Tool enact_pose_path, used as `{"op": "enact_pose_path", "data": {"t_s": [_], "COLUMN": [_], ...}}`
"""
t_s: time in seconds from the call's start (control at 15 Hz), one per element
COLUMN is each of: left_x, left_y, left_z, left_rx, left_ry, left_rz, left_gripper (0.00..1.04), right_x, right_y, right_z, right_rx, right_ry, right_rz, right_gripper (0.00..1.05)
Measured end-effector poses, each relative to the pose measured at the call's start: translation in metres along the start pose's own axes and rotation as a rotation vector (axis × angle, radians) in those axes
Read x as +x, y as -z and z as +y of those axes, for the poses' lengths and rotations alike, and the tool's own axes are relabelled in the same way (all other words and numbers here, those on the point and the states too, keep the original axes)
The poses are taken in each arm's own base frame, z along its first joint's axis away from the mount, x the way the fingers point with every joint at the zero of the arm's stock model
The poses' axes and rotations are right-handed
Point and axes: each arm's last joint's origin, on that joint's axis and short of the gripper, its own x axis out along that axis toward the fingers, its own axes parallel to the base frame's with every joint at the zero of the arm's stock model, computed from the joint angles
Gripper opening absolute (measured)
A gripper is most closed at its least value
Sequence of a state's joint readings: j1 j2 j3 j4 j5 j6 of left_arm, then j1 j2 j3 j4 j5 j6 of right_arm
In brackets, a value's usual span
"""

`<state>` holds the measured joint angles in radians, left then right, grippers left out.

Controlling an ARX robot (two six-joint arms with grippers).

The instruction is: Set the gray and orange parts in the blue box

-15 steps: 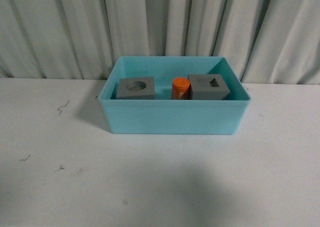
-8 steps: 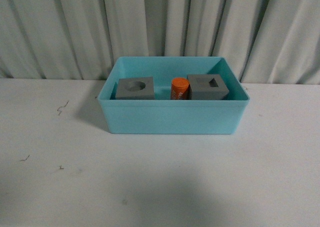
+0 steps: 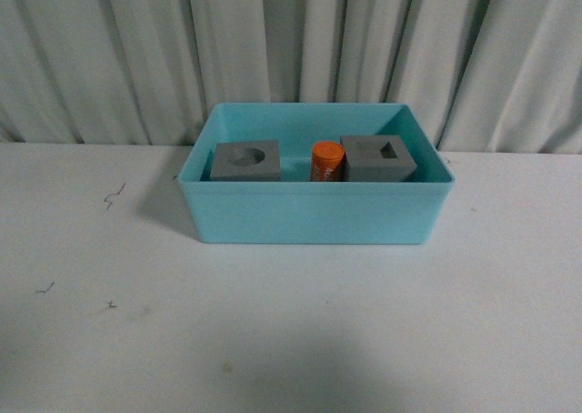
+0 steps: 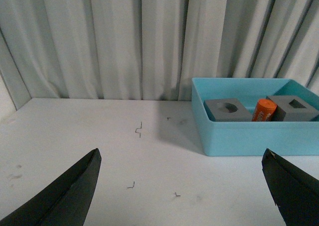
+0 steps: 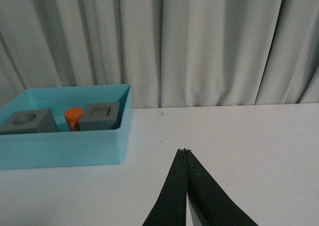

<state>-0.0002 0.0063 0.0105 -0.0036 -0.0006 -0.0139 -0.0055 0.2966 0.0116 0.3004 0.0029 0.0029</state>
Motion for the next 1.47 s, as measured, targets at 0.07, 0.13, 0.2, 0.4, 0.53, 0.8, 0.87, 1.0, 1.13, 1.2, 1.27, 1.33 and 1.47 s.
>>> {"op": "enact_pose_path", "data": {"t_s": [0.07,0.13,0.2,0.4,0.53,0.8,0.87,1.0,1.13,1.2,1.27,1.33,1.47], "left_x": [0.000,0.000,0.000,0.000,0.000,0.000,0.000,0.000,0.000,0.000,0.000,0.000,0.000], "left_y": [0.000,0.000,0.000,0.000,0.000,0.000,0.000,0.000,0.000,0.000,0.000,0.000,0.000], "left_z": [0.000,0.000,0.000,0.000,0.000,0.000,0.000,0.000,0.000,0.000,0.000,0.000,0.000], "left_rx": [0.000,0.000,0.000,0.000,0.000,0.000,0.000,0.000,0.000,0.000,0.000,0.000,0.000], "left_ry": [0.000,0.000,0.000,0.000,0.000,0.001,0.000,0.000,0.000,0.000,0.000,0.000,0.000], "left_rz": [0.000,0.000,0.000,0.000,0.000,0.000,0.000,0.000,0.000,0.000,0.000,0.000,0.000], "left_gripper": [0.98,0.98,0.98,0.98,0.98,0.98,0.98,0.98,0.98,0.98,0.98,0.98,0.98], "right_x": [-0.002,-0.003,-0.004,-0.007,-0.012,-0.019,-0.019,-0.019,-0.019,-0.019,-0.019,-0.019,-0.019], "right_y": [0.000,0.000,0.000,0.000,0.005,0.004,0.004,0.004,0.004,0.004,0.004,0.004,0.004], "right_z": [0.000,0.000,0.000,0.000,0.000,0.000,0.000,0.000,0.000,0.000,0.000,0.000,0.000], "right_rx": [0.000,0.000,0.000,0.000,0.000,0.000,0.000,0.000,-0.001,-0.001,-0.001,-0.001,-0.001], "right_ry": [0.000,0.000,0.000,0.000,0.001,-0.002,-0.002,-0.002,-0.002,-0.002,-0.002,-0.002,-0.002], "right_rz": [0.003,0.001,0.002,0.001,0.040,0.015,0.009,0.011,0.011,0.011,0.011,0.011,0.011], "right_gripper": [0.02,0.02,0.02,0.02,0.02,0.02,0.02,0.02,0.18,0.31,0.42,0.51,0.73]}}
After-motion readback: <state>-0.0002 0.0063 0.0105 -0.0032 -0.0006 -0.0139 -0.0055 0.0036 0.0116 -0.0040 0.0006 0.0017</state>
